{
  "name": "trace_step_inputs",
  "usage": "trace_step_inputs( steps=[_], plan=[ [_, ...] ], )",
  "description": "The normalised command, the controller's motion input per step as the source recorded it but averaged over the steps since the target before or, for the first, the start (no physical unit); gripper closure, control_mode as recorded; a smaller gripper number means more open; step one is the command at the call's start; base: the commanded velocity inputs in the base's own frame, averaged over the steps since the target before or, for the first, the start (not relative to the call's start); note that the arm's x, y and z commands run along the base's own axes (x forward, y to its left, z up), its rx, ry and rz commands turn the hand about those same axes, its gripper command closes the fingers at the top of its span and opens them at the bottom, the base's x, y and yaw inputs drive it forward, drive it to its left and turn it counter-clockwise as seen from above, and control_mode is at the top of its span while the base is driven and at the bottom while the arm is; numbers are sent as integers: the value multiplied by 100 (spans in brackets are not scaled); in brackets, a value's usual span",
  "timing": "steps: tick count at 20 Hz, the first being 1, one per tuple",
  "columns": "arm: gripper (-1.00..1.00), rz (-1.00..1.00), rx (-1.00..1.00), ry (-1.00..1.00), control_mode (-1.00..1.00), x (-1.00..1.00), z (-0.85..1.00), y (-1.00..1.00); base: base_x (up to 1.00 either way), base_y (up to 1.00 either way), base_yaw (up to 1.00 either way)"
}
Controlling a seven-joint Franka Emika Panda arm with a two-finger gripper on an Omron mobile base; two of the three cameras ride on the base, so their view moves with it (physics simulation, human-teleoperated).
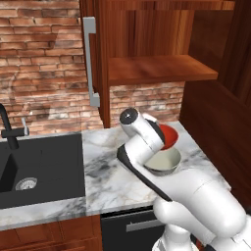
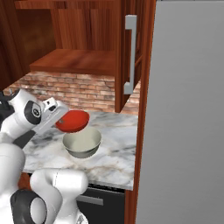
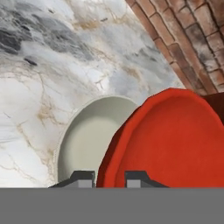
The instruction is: Pick up the bowls on the counter and stack them on top of one another in the open cabinet. Place the smaller bowl on top of the larger bowl.
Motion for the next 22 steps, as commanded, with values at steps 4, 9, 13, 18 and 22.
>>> trace_step_inputs(
  steps=[4, 9, 13, 18, 22],
  plan=[
    [100, 3, 0, 2, -100, -40, 0, -12, 0, 0, 0],
    [100, 3, 0, 2, -100, -39, 0, -14, 0, 0, 0],
    [100, 3, 0, 2, -100, -31, 0, -15, 0, 0, 0],
    [100, 4, 0, 5, -100, -22, 0, -11, 0, 0, 0],
    [100, 7, 0, 3, -100, -1, 0, 0, 0, 0, 0]
  ],
)
